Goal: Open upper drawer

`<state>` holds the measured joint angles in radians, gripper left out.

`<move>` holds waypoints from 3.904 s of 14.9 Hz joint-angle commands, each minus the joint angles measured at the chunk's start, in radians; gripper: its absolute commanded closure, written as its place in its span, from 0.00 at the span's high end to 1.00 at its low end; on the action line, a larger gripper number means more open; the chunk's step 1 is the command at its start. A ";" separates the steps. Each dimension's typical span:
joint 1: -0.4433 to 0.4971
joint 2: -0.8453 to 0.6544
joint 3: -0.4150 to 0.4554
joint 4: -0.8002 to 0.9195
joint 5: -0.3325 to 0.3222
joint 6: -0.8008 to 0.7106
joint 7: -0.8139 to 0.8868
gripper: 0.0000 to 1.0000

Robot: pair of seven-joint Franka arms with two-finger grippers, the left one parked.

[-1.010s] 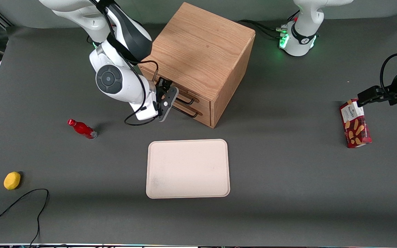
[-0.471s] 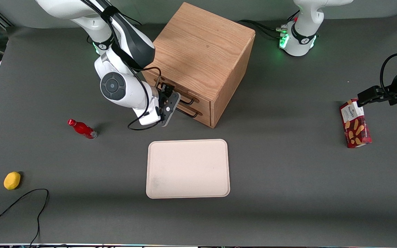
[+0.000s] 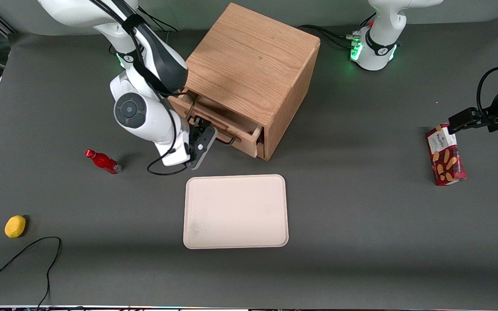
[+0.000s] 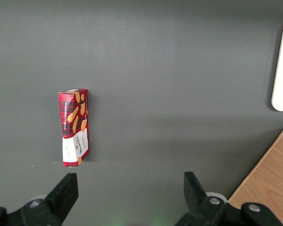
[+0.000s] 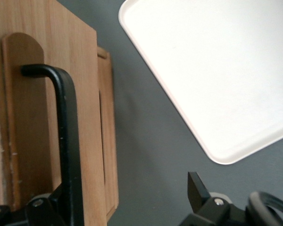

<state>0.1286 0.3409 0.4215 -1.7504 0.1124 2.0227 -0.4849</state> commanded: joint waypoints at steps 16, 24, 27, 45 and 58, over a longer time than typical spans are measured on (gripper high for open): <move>0.026 0.063 -0.162 0.147 -0.082 0.002 -0.020 1.00; 0.022 0.066 -0.211 0.172 -0.089 0.002 -0.064 1.00; 0.022 0.064 -0.211 0.190 -0.085 0.002 -0.060 1.00; 0.002 -0.186 -0.552 0.295 -0.078 -0.393 0.527 1.00; 0.002 -0.239 -0.549 0.260 -0.115 -0.387 0.549 1.00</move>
<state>0.1238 0.1564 -0.1267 -1.4520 0.0128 1.6339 0.0372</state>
